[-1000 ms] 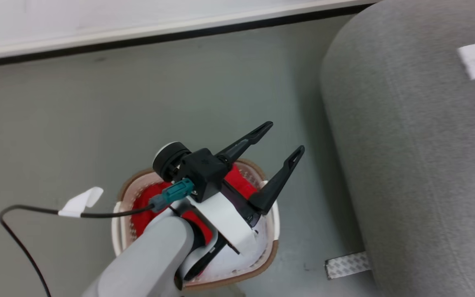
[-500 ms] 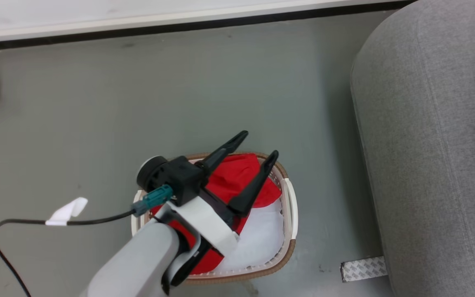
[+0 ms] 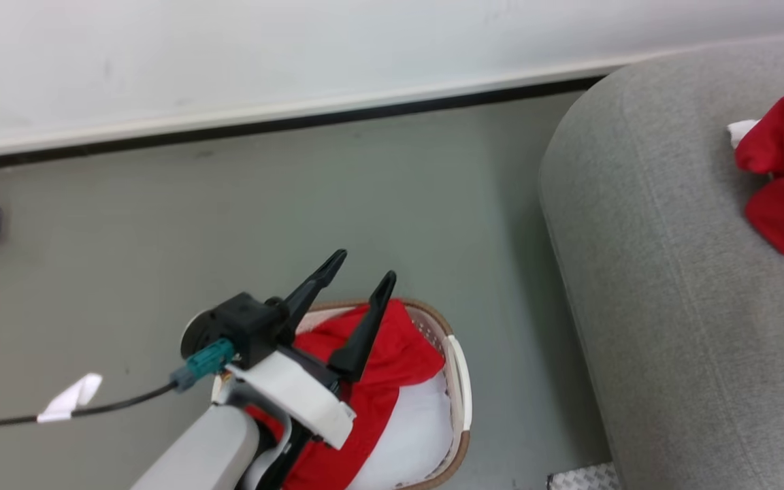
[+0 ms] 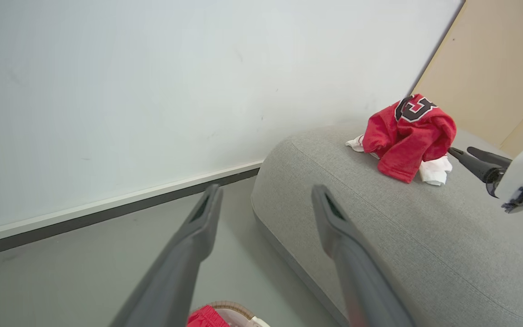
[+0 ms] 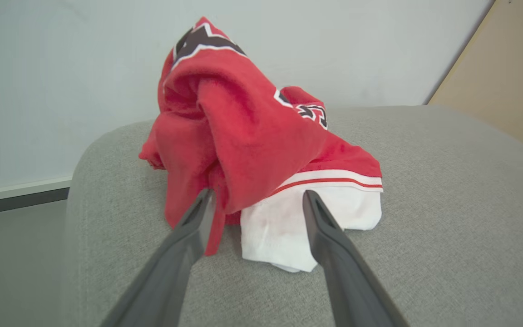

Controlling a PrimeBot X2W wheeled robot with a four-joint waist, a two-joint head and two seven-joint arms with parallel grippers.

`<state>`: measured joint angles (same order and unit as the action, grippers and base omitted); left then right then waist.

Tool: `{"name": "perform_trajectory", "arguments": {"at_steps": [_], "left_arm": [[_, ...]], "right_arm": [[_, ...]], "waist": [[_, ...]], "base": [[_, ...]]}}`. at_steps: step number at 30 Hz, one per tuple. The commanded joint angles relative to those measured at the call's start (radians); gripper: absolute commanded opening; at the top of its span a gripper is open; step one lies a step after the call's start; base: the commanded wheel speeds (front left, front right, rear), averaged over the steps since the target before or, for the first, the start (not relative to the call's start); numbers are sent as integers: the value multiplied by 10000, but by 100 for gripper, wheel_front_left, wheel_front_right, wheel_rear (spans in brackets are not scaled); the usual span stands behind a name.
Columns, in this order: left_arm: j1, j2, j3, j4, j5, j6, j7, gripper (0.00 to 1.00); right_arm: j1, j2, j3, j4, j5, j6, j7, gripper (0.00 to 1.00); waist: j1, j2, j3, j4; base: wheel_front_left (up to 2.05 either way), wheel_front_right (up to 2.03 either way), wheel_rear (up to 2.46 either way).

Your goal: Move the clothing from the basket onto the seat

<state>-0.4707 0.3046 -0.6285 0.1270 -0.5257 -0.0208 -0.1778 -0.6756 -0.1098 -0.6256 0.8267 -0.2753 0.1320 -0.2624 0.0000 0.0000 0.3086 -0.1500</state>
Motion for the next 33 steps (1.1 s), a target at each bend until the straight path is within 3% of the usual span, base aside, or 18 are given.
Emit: {"name": "perform_trajectory", "arguments": {"at_steps": [1, 11, 17, 33], "left_arm": [[232, 99, 52, 7, -100, 57, -113, 100], [1610, 258, 639, 444, 39, 711, -787, 100], [2589, 33, 1760, 228, 790, 1097, -867, 100], [5322, -1402, 5099, -559, 3098, 400, -869, 100]], "right_arm": [[395, 86, 161, -262, 257, -25, -30, 100], [2862, 458, 2858, -2927, 1968, -25, -20, 100], [3991, 549, 3913, -4144, 2368, -25, -19, 100], [5944, 582, 5409, -5246, 3525, -25, -20, 100]], "waist": [[0, 0, -365, -75], [0, 0, -1697, 137], [0, 0, -2331, 386], [0, 0, -3127, 746]], "base": [[0, 0, 0], [0, 0, 0], [0, 0, 0], [0, 0, 0]]}}
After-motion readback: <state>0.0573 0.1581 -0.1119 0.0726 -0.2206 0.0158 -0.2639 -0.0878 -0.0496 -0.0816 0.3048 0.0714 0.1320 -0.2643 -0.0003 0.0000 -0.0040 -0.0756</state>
